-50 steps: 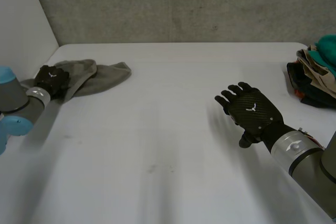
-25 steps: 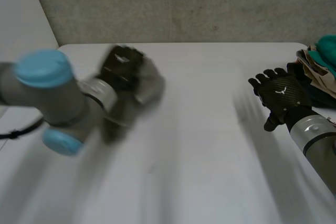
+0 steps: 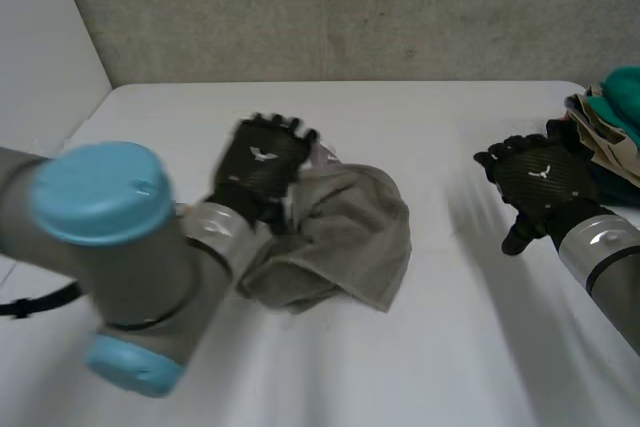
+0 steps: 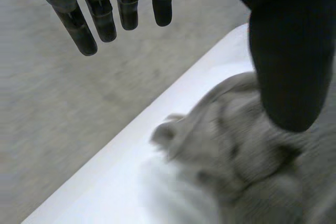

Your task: Fold the laundry.

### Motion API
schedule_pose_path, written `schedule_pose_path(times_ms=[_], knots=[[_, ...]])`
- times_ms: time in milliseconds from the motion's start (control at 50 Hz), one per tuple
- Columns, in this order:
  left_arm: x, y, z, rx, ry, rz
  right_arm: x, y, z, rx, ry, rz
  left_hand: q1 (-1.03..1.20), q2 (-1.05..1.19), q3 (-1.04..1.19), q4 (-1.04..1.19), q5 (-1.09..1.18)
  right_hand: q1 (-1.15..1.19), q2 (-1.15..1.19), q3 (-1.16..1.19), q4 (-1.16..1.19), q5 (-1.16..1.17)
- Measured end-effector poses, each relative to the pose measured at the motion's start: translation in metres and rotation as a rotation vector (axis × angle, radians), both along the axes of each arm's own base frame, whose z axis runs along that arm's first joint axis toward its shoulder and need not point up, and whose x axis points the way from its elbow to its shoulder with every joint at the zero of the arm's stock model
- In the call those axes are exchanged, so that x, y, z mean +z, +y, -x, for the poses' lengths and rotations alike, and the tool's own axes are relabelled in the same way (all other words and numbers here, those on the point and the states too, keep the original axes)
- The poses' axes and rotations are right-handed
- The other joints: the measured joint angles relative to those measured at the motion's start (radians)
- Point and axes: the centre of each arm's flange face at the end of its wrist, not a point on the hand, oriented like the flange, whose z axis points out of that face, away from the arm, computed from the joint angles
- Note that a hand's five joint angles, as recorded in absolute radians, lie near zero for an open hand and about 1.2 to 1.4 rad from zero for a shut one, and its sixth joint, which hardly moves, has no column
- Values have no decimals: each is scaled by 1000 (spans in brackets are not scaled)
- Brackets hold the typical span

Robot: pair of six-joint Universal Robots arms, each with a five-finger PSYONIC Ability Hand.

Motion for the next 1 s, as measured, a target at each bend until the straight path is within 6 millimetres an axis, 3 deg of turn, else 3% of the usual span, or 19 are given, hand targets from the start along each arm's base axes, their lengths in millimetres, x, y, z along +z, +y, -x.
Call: schedule_pose_path(times_ms=[120,240,360,540,620,660,700,820,840,1000], knots=[[1,-8,-39,108,-14,-29,11,24,-17,46,-104,-194,0,0,0,0,0,0,0,0,0,0],[-23,-15,-67,179,-61,-148,-5,48,-42,115,-220,-485,3,2,2,2,3,0,0,0,0,0],[-50,-13,-67,102,-84,-289,-34,49,-67,154,-318,-591,10,22,9,10,8,0,0,0,0,0],[-69,-10,-51,-79,-67,-375,-67,33,-98,159,-360,-517,107,109,99,109,108,19,38,42,41,38],[-78,-10,-44,-117,-70,-396,-75,26,-105,128,-350,-473,118,131,122,126,130,418,454,434,430,423],[-81,-9,-40,-128,-74,-402,-76,21,-107,106,-347,-446,124,136,126,132,135,736,810,770,783,774],[-83,-9,-38,-133,-75,-403,-75,19,-107,98,-346,-435,127,138,128,135,137,796,902,877,891,858],[-83,-8,-33,-140,-70,-396,-54,13,-105,88,-354,-351,127,138,128,135,138,796,941,953,978,877],[-81,-10,-32,-135,-60,-389,-35,15,-103,107,-348,-296,127,137,128,134,137,796,941,958,980,878],[-74,-19,-31,-92,9,-371,30,33,-94,204,-241,-70,113,115,108,108,102,796,944,965,982,889]])
